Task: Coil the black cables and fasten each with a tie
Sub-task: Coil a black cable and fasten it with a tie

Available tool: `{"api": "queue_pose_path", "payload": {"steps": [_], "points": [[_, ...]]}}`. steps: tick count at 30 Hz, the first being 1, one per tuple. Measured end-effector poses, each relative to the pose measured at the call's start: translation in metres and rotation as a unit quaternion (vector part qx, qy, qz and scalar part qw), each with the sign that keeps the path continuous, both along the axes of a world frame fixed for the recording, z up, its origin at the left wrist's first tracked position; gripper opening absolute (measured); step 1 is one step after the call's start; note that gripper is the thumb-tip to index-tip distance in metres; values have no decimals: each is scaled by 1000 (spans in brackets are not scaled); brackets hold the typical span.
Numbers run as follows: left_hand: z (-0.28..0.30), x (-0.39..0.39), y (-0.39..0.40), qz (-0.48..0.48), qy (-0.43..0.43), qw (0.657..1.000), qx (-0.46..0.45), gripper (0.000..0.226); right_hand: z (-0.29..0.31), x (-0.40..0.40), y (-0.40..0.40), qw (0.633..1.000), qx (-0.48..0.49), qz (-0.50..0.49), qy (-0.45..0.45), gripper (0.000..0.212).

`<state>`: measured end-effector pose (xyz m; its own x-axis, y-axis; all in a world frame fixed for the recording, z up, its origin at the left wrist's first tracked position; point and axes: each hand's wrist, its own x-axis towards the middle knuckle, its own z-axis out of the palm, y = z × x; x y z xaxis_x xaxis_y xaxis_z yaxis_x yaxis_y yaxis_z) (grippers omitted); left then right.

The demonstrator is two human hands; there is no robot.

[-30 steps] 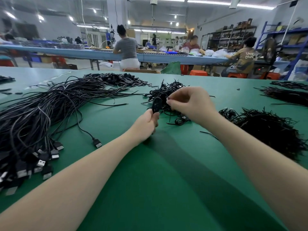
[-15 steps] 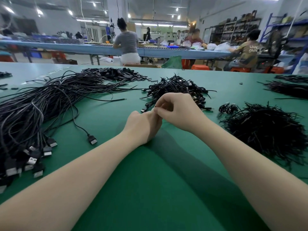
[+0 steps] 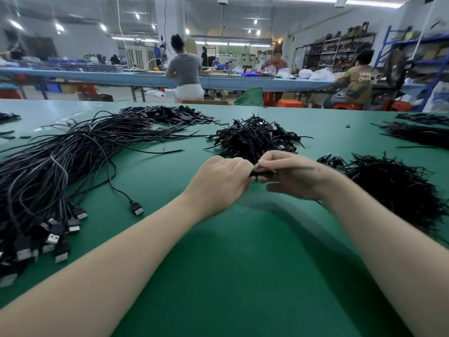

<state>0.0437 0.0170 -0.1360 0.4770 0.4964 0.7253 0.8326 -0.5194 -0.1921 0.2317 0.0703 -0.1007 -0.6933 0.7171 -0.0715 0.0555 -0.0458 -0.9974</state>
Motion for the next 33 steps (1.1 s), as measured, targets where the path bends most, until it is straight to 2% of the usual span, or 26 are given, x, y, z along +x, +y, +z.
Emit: {"api": "queue_pose_path", "payload": {"steps": [2,4,7,8,11,13,17,21,27,33], "points": [[-5,5,0,-21,-160,982,-95,28,-16,-15,-4,989,-87,-13,121,8],[-9,11,2,-38,-321,931,-172,24,-24,-33,-8,971,-119,-73,192,10],[-15,15,9,-44,-458,858,-228,6,-36,-55,-11,952,-127,-164,227,16],[-16,15,11,-51,-480,838,-255,8,-39,-58,-12,949,-126,-182,226,16],[-19,12,16,-70,-516,796,-308,4,-42,-57,-14,949,-98,-213,209,9],[-17,10,17,-76,-537,770,-336,9,-41,-54,-14,959,-60,-208,181,4],[-12,5,17,-88,-532,744,-395,9,-40,-47,-13,973,-2,-202,109,13],[-8,2,14,-106,-507,746,-419,8,-39,-44,-10,979,-20,-184,91,7],[-3,-2,11,-101,-474,756,-439,9,-39,-42,-8,982,-35,-153,102,7],[-3,-1,11,-99,-481,752,-439,8,-42,-42,-7,974,106,-189,58,7]]}}
